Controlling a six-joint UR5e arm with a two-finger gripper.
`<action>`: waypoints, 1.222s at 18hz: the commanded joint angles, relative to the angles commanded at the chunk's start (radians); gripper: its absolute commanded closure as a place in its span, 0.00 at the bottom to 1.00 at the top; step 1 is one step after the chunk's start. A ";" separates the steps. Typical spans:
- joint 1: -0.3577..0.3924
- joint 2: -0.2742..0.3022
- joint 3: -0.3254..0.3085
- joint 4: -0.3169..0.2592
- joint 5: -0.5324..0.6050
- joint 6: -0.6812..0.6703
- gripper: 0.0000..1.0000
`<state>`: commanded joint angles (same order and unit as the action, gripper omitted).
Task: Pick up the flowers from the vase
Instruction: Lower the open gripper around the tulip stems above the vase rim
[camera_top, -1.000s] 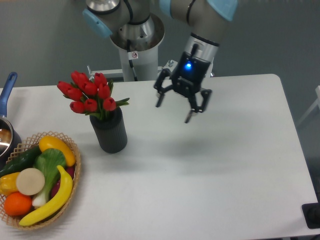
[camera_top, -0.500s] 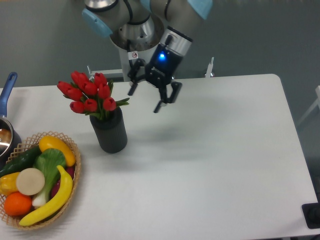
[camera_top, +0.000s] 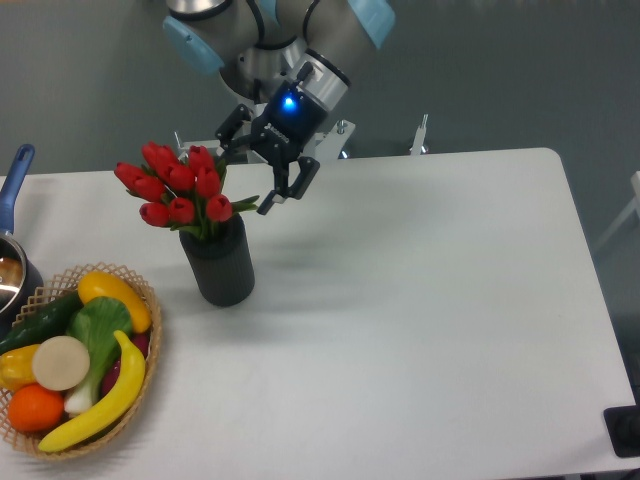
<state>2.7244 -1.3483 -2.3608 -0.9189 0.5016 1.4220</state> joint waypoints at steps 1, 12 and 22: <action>-0.005 -0.006 0.003 0.003 -0.008 0.000 0.00; -0.058 -0.109 0.029 0.051 -0.083 0.002 0.00; -0.069 -0.111 0.048 0.051 -0.083 -0.008 0.89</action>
<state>2.6553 -1.4589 -2.3132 -0.8682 0.4188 1.4144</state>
